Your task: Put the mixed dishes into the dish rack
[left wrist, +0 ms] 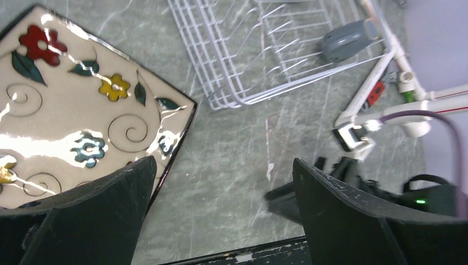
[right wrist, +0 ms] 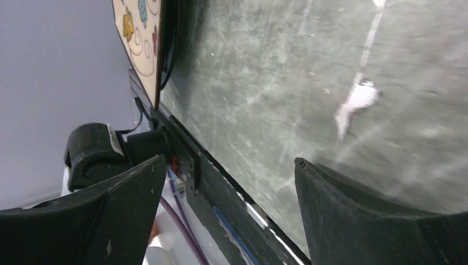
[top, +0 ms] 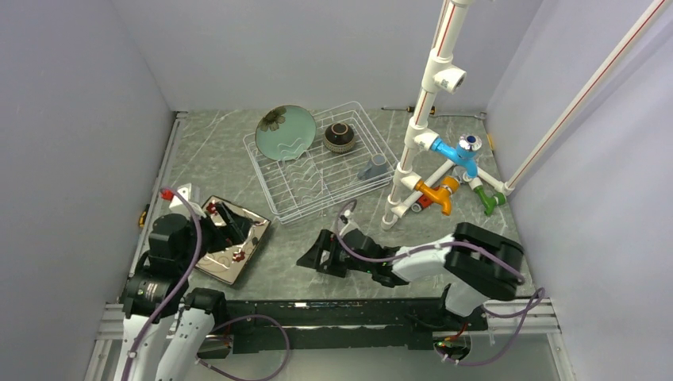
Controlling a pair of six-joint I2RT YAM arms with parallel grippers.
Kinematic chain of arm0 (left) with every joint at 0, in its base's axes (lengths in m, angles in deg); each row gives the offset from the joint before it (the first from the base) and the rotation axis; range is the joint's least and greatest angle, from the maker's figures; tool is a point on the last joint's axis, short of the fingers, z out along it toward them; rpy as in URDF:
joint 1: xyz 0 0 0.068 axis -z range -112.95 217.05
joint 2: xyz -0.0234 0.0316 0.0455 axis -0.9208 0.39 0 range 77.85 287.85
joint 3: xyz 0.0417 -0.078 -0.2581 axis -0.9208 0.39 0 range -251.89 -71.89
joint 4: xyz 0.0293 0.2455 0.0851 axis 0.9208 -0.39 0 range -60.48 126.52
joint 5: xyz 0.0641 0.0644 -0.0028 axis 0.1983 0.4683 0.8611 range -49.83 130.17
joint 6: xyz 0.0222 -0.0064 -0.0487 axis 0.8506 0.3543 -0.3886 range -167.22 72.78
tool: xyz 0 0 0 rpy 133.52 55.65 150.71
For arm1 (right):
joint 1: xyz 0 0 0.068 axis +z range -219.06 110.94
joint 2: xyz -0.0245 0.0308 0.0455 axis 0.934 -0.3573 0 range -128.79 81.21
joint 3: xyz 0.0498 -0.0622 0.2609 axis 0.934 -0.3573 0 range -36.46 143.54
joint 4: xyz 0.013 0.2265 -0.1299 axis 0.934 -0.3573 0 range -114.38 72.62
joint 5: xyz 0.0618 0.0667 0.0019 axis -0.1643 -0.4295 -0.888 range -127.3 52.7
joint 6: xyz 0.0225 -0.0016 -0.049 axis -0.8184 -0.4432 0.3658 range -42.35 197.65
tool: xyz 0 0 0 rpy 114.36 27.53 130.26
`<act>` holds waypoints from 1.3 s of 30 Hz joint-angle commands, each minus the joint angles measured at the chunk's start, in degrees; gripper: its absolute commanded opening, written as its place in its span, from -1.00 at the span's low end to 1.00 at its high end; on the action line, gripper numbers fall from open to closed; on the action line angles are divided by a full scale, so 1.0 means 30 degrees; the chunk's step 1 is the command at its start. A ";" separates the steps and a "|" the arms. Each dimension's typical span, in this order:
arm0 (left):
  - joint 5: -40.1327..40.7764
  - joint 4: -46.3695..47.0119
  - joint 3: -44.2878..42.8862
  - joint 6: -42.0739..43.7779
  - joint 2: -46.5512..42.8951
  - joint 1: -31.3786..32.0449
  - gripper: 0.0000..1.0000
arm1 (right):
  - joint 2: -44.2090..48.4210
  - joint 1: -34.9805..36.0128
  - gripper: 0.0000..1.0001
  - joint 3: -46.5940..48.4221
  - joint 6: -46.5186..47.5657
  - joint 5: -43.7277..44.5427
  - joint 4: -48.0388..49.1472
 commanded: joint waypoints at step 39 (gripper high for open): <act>-0.3778 0.0071 -0.6573 -0.1827 -0.1205 0.0475 0.91 | -1.4446 0.3707 -0.16 1.3813 -0.6816 0.1039 0.2225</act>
